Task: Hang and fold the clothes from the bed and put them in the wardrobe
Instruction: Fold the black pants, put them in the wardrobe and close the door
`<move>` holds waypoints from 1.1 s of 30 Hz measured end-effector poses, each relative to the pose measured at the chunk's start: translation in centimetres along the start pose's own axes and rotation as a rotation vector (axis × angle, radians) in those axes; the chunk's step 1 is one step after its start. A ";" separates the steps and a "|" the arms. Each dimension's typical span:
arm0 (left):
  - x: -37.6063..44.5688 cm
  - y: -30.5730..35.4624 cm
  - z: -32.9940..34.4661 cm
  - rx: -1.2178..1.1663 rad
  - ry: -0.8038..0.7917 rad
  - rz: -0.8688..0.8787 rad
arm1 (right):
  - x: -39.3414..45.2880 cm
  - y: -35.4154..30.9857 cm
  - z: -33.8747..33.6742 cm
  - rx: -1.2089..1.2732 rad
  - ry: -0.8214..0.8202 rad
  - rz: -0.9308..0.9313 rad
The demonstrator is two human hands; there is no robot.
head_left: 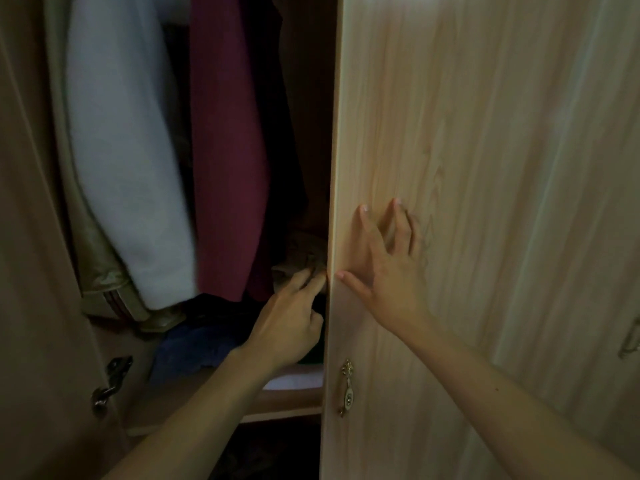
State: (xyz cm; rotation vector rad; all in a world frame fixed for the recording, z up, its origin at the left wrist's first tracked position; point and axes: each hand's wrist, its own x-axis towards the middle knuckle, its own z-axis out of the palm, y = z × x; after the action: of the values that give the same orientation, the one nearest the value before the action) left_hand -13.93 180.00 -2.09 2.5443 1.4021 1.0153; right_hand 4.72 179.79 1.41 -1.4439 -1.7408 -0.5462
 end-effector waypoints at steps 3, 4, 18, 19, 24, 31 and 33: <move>0.8 -0.6 0.1 -0.002 -0.020 -0.011 | 0.6 -0.3 0.8 -0.026 0.004 0.018; 1.0 -0.8 0.1 0.000 -0.029 -0.021 | 0.8 -0.3 1.0 -0.032 0.011 0.024; 4.0 -2.6 1.5 -0.091 -0.077 -0.094 | 3.0 0.0 3.5 -0.146 -0.011 0.044; 4.1 -2.8 1.5 -0.096 -0.075 -0.096 | 3.1 0.0 3.7 -0.146 -0.010 0.049; 4.1 -3.1 1.4 -0.081 -0.081 -0.109 | 3.3 0.2 3.9 -0.171 0.017 0.049; 2.0 -1.8 -0.7 -0.053 -0.112 -0.092 | 3.3 -0.3 2.0 -0.119 -0.072 0.042; 1.1 -1.8 -1.7 -0.066 -0.102 -0.085 | 3.0 -0.4 1.0 -0.031 -0.091 0.025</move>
State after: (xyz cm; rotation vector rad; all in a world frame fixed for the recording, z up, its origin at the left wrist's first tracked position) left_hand -15.84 181.46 -0.84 2.4306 1.4124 0.8900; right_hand 3.94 182.27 3.30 -1.5307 -1.7895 -0.5036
